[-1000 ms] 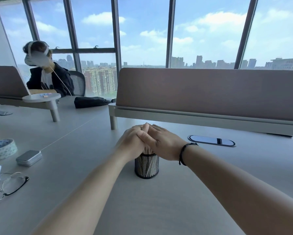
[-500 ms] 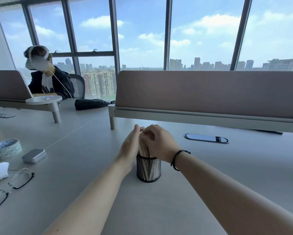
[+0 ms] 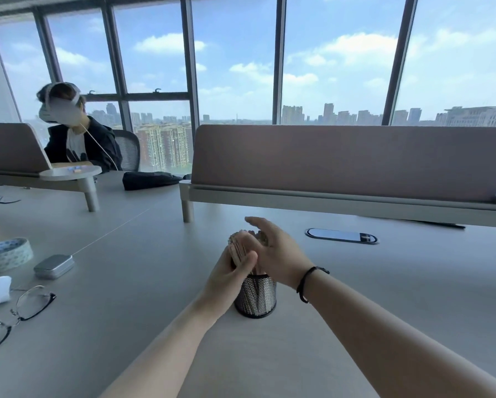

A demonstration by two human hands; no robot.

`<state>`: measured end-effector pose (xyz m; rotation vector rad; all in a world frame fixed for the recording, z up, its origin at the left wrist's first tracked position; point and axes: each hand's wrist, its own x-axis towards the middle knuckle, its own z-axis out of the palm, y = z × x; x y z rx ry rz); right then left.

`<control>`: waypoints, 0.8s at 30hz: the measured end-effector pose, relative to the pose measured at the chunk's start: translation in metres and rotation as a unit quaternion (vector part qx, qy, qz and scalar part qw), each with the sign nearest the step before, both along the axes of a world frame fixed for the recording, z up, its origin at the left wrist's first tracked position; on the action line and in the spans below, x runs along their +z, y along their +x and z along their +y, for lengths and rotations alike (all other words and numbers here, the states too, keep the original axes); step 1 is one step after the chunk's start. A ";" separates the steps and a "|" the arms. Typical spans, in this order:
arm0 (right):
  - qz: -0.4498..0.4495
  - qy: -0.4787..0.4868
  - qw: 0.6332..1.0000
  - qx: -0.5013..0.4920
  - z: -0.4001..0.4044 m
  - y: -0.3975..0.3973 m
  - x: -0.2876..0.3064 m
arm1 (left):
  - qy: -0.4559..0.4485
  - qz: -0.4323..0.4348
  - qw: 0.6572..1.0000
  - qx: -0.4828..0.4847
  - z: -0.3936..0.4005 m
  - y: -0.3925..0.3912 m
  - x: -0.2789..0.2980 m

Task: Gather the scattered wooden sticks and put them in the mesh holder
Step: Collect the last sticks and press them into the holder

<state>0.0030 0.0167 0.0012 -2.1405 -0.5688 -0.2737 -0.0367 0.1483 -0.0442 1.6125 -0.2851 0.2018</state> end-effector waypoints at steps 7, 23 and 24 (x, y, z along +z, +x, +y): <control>0.114 0.235 0.962 -0.077 -0.019 -0.039 -0.054 | 0.103 0.046 0.993 0.020 0.017 0.003 -0.021; 0.259 0.189 0.915 0.245 -0.085 -0.024 -0.062 | 0.163 0.023 0.984 -0.066 -0.018 -0.005 -0.035; 0.254 0.176 0.920 0.241 -0.084 -0.023 -0.064 | 0.168 0.016 0.985 -0.047 -0.023 -0.006 -0.034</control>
